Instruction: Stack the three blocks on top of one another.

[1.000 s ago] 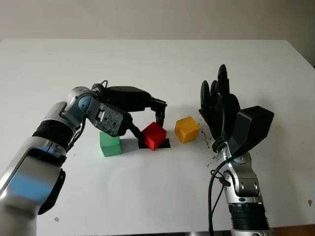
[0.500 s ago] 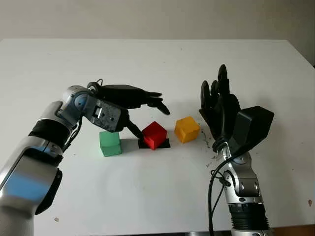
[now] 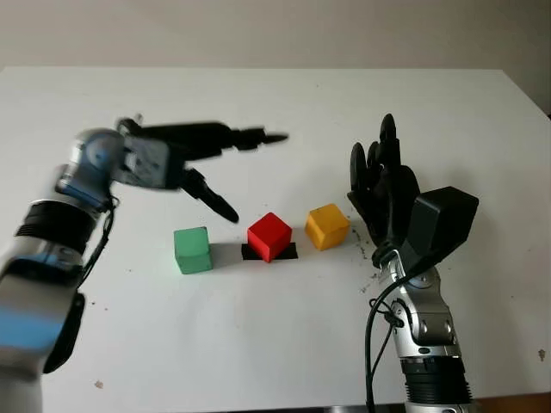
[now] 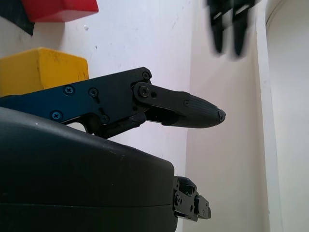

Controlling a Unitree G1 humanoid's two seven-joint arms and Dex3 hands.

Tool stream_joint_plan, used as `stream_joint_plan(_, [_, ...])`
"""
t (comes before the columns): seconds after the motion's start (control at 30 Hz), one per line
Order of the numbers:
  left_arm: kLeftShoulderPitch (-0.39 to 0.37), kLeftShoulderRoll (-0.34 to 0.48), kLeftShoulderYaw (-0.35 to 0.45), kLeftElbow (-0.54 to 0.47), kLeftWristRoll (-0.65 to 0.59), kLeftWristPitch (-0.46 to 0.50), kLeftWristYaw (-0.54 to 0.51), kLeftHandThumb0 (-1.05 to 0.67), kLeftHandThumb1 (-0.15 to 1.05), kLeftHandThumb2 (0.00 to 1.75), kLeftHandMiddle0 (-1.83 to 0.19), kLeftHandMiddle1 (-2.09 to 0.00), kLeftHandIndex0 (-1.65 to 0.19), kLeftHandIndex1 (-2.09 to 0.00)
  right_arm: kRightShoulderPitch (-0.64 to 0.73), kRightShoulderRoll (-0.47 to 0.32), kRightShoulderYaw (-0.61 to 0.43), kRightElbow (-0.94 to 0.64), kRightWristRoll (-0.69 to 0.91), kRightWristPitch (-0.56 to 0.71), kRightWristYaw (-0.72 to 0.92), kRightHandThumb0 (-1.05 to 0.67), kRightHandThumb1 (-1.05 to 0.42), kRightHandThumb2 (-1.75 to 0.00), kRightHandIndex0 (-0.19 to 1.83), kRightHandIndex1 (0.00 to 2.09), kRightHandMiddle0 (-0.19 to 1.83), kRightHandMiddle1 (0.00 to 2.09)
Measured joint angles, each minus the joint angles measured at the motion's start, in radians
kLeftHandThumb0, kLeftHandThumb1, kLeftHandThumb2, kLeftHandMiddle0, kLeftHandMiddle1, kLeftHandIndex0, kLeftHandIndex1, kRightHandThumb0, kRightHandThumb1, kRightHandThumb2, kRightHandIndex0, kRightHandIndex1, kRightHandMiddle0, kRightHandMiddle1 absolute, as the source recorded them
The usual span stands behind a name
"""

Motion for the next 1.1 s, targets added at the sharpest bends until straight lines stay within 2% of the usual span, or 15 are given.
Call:
stream_joint_plan(0.13, [0.168, -0.019, 0.140, -0.147, -0.060, 0.097, 0.218, -0.91, 1.05, 0.51, 0.19, -0.02, 0.17, -0.04, -0.021, -0.071, -0.018, 0.001, -0.003, -0.001, 0.051, -0.63, -1.05, -0.42, -0.15, 0.07, -0.12, 0.07])
stream_joint_plan(0.27, [0.321, -0.103, 0.235, -0.280, -0.138, 0.183, 0.387, -0.81, 1.05, 0.52, 0.18, -0.04, 0.16, -0.05, -0.057, -0.198, -0.024, 0.003, -0.036, -0.003, 0.148, -0.68, -1.05, -0.32, -0.13, 0.07, -0.09, 0.07])
stream_joint_plan(0.4, [0.410, -0.181, 0.280, -0.364, -0.175, 0.271, 0.507, -0.74, 1.05, 0.63, 0.19, -0.01, 0.19, -0.02, -0.117, -0.272, -0.035, 0.007, 0.002, 0.019, 0.251, -0.57, -1.02, -0.10, -0.19, 0.02, -0.11, 0.05])
stream_joint_plan(0.47, [0.445, -0.211, 0.296, -0.387, -0.175, 0.286, 0.559, -0.74, 1.05, 0.65, 0.19, 0.00, 0.19, -0.02, -0.148, -0.312, -0.038, 0.021, 0.001, 0.020, 0.294, -0.57, -1.00, -0.07, -0.18, 0.02, -0.11, 0.05])
stream_joint_plan(0.53, [0.472, -0.225, 0.304, -0.396, -0.174, 0.297, 0.589, -0.75, 1.05, 0.67, 0.19, 0.00, 0.19, -0.01, -0.174, -0.362, -0.029, 0.037, -0.024, 0.021, 0.330, -0.61, -0.96, -0.05, -0.15, 0.05, -0.07, 0.07])
stream_joint_plan(0.67, [0.533, -0.257, 0.317, -0.452, -0.181, 0.353, 0.637, -0.79, 1.05, 0.67, 0.19, 0.00, 0.19, 0.00, -0.217, -0.513, 0.058, 0.057, -0.193, -0.022, 0.408, -0.71, -0.89, -0.03, -0.06, 0.09, 0.06, 0.12])
stream_joint_plan(0.77, [0.578, -0.289, 0.319, -0.507, -0.186, 0.388, 0.667, -0.78, 1.05, 0.68, 0.19, 0.00, 0.19, 0.00, -0.246, -0.591, 0.116, 0.057, -0.289, -0.072, 0.457, -0.69, -0.82, -0.03, -0.03, 0.09, 0.16, 0.13])
stream_joint_plan(0.93, [0.615, -0.319, 0.321, -0.551, -0.194, 0.417, 0.678, -0.75, 1.05, 0.68, 0.19, 0.00, 0.19, 0.00, -0.267, -0.657, 0.192, 0.051, -0.403, -0.108, 0.535, -0.59, -0.76, -0.04, 0.03, 0.09, 0.27, 0.12])
stream_joint_plan(1.1, [0.622, -0.330, 0.322, -0.554, -0.194, 0.436, 0.677, -0.76, 1.05, 0.68, 0.19, 0.00, 0.19, 0.00, -0.291, -0.713, 0.244, 0.026, -0.512, -0.166, 0.584, -0.64, -0.79, -0.06, 0.05, 0.08, 0.32, 0.10])
